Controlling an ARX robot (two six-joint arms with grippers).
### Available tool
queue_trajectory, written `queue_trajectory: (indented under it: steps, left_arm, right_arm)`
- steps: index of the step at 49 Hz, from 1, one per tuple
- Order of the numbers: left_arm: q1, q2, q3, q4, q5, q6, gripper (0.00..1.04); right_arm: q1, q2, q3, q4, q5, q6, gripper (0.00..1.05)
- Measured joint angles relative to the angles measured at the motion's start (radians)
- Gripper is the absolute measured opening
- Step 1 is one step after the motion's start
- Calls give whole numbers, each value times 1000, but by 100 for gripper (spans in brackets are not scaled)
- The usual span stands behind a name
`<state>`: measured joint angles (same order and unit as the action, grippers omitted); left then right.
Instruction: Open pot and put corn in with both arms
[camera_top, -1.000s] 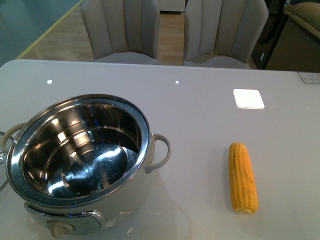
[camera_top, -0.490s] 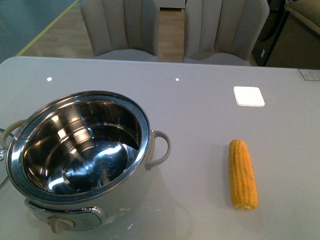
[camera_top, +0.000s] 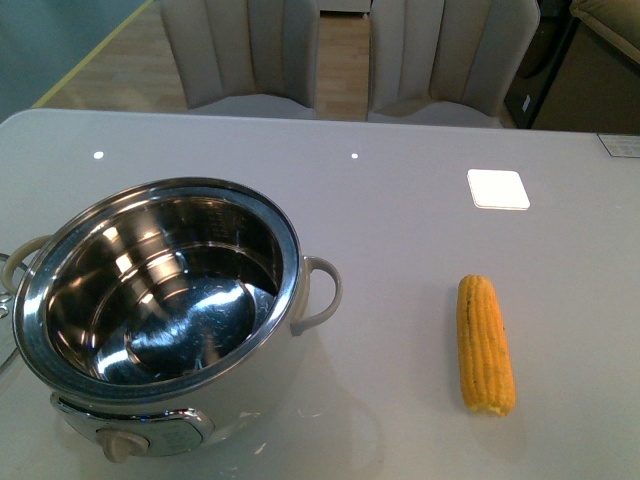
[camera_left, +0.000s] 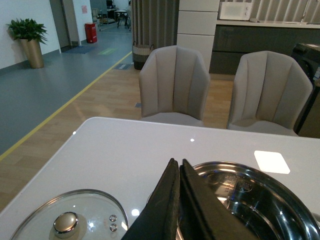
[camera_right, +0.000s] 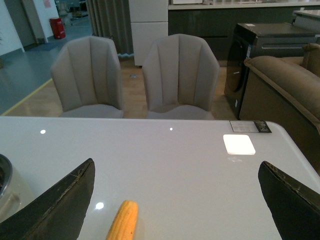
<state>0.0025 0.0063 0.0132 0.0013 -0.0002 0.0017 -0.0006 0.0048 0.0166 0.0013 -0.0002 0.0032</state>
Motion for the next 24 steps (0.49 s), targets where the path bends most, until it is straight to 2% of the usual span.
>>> queue_trajectory:
  steps: [15, 21, 24]
  left_arm:
    - [0, 0, 0, 0, 0, 0, 55]
    - [0, 0, 0, 0, 0, 0, 83]
    - [0, 0, 0, 0, 0, 0, 97]
  right_arm:
    - [0, 0, 0, 0, 0, 0, 96]
    - [0, 0, 0, 0, 0, 0, 96]
    - [-21, 127, 96, -243, -97, 84, 96]
